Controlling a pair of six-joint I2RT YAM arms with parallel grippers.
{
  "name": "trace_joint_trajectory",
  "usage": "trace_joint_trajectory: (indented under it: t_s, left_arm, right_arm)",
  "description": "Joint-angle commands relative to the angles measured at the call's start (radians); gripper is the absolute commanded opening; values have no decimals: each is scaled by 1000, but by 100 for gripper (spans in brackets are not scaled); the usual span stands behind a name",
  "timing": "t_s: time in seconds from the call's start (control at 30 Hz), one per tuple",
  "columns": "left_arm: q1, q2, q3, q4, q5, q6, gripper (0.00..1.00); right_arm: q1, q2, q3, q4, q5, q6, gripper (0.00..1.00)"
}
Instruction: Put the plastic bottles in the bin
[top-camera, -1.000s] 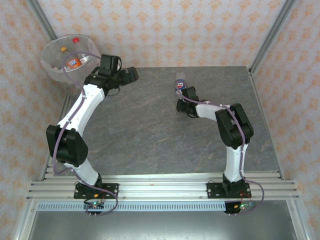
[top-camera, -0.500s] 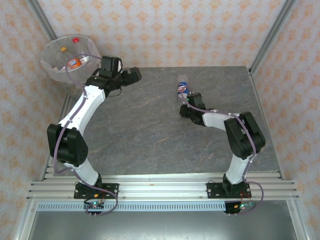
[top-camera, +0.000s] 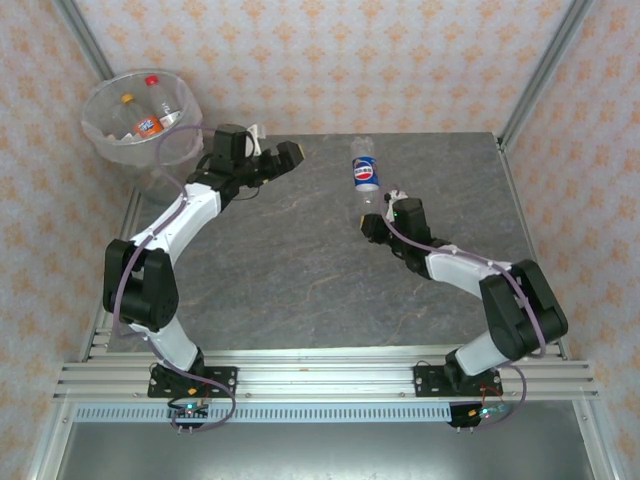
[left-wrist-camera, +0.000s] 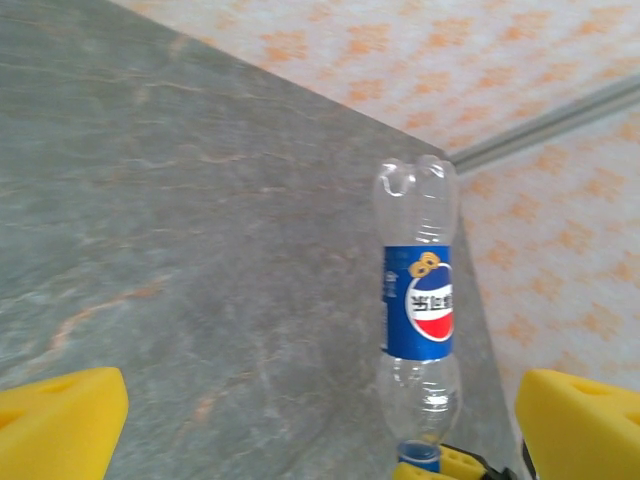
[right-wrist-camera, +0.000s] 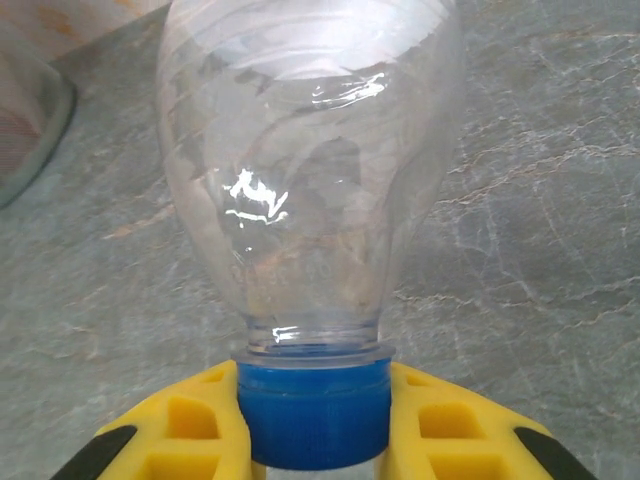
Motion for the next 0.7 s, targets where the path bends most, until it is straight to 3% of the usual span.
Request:
trace_joint_trajectory:
  t_s: [0.0, 0.23, 0.67]
  left_arm:
    - [-42, 8, 20, 106, 80, 15, 100]
    - [-97, 72, 72, 224, 177, -41, 100]
    - [-129, 144, 151, 334, 179, -98, 100]
  right_arm:
    - [12, -62, -27, 103, -53, 25, 0]
    - [64, -112, -21, 131, -111, 28, 0]
    - [131, -92, 41, 189, -166, 60, 0]
